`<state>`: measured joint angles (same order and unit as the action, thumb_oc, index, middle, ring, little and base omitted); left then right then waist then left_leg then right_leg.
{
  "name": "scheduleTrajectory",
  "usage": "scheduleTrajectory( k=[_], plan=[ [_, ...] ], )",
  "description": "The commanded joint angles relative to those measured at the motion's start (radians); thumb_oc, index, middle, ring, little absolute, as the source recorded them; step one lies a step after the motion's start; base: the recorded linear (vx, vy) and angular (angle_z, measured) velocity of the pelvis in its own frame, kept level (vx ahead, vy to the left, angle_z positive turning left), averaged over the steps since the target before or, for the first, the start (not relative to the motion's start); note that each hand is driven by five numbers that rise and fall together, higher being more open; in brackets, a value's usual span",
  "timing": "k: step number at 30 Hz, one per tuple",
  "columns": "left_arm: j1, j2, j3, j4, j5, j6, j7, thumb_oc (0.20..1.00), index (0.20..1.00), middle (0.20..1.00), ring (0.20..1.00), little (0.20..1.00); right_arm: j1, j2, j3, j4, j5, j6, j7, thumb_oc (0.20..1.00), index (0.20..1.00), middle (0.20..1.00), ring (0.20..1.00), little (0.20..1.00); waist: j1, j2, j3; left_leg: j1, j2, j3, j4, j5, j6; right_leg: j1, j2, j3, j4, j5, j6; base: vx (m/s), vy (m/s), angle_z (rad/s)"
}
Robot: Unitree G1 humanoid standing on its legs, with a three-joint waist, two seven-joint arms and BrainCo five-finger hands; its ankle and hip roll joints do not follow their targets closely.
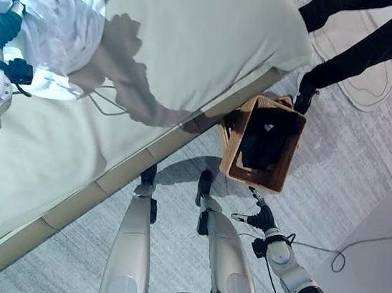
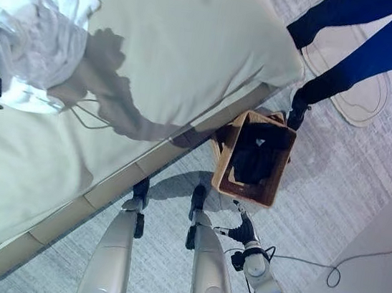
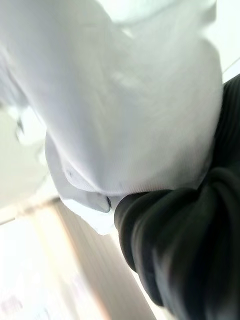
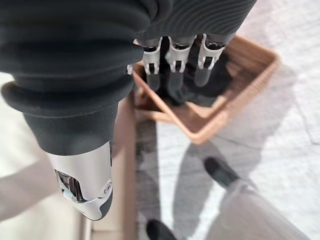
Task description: Pick up clothes into the bucket
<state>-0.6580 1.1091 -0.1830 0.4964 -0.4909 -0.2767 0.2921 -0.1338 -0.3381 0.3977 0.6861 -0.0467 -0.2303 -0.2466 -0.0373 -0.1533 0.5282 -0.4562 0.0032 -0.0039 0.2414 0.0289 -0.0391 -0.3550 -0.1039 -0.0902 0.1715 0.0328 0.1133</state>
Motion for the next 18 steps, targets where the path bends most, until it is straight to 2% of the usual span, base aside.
scheduleTrajectory(
  k=[1, 6, 7, 9, 13, 17, 18],
  plan=[
    [-0.034, -0.006, 0.090, -0.066, -0.057, -0.103, -0.038, 0.200, 0.200, 0.200, 0.200, 0.200, 0.087, -0.087, -0.046, -0.083, -0.022, 0.005, 0.027, 1.000, 1.000, 1.000, 1.000, 1.000, 0.006, 0.060, -0.061, 0.075, -0.047, 0.007, 0.094, -0.123, 0.023, 0.027, -0.012, 0.012, -0.087, 0.107, 0.035, 0.15, -0.043, 0.10],
    [-0.002, 0.005, 0.101, -0.109, -0.091, -0.123, -0.075, 0.200, 0.200, 0.200, 0.200, 0.200, 0.117, -0.095, -0.059, -0.122, -0.026, 0.007, 0.058, 1.000, 1.000, 1.000, 1.000, 1.000, 0.010, 0.082, -0.135, 0.184, -0.049, 0.001, -0.003, -0.089, 0.013, 0.103, -0.004, -0.002, -0.089, 0.076, 0.026, 0.13, -0.039, 0.05],
    [0.010, 0.014, 0.106, -0.131, -0.113, -0.127, -0.096, 0.200, 0.200, 0.200, 0.200, 0.200, 0.127, -0.098, -0.061, -0.151, -0.023, 0.006, 0.074, 1.000, 1.000, 1.000, 1.000, 1.000, 0.010, 0.091, -0.172, 0.232, -0.050, -0.001, -0.043, -0.078, 0.010, 0.138, 0.001, -0.008, -0.094, 0.061, 0.022, 0.19, -0.076, 0.07],
    [0.021, 0.018, 0.109, -0.146, -0.131, -0.132, -0.108, 0.200, 0.200, 0.200, 0.200, 0.200, 0.132, -0.102, -0.063, -0.179, -0.022, 0.006, 0.084, 1.000, 1.000, 1.000, 1.000, 1.000, 0.007, 0.093, -0.192, 0.258, -0.050, -0.002, -0.070, -0.065, 0.008, 0.155, 0.003, -0.012, -0.099, 0.058, 0.021, 0.12, -0.057, 0.09],
    [0.039, 0.046, 0.109, -0.222, -0.176, -0.140, -0.157, 0.200, 0.200, 0.200, 0.200, 0.200, 0.147, -0.116, -0.091, -0.303, -0.001, -0.010, 0.117, 1.000, 1.000, 1.000, 1.000, 1.000, 0.004, 0.113, -0.279, 0.358, -0.038, 0.001, -0.144, -0.050, 0.000, 0.239, 0.019, -0.027, -0.118, 0.030, 0.016, 0.11, -0.048, 0.10],
    [0.014, 0.054, 0.076, -0.245, -0.209, -0.144, -0.180, 0.200, 0.200, 0.200, 0.200, 0.200, 0.134, -0.122, -0.105, -0.410, 0.039, -0.027, 0.137, 1.000, 1.000, 1.000, 1.000, 1.000, -0.002, 0.126, -0.324, 0.416, -0.021, 0.008, -0.185, -0.039, -0.008, 0.293, 0.026, -0.037, -0.132, 0.014, 0.012, 0.08, -0.038, 0.10],
    [-0.016, 0.062, 0.049, -0.264, -0.235, -0.145, -0.190, 0.200, 0.200, 0.200, 0.200, 0.200, 0.119, -0.121, -0.110, -0.459, 0.068, -0.033, 0.146, 1.000, 1.000, 1.000, 1.000, 1.000, -0.003, 0.131, -0.355, 0.444, -0.014, 0.012, -0.203, -0.038, -0.010, 0.320, 0.029, -0.042, -0.141, 0.007, 0.012, 0.06, -0.030, 0.03]
  ],
)
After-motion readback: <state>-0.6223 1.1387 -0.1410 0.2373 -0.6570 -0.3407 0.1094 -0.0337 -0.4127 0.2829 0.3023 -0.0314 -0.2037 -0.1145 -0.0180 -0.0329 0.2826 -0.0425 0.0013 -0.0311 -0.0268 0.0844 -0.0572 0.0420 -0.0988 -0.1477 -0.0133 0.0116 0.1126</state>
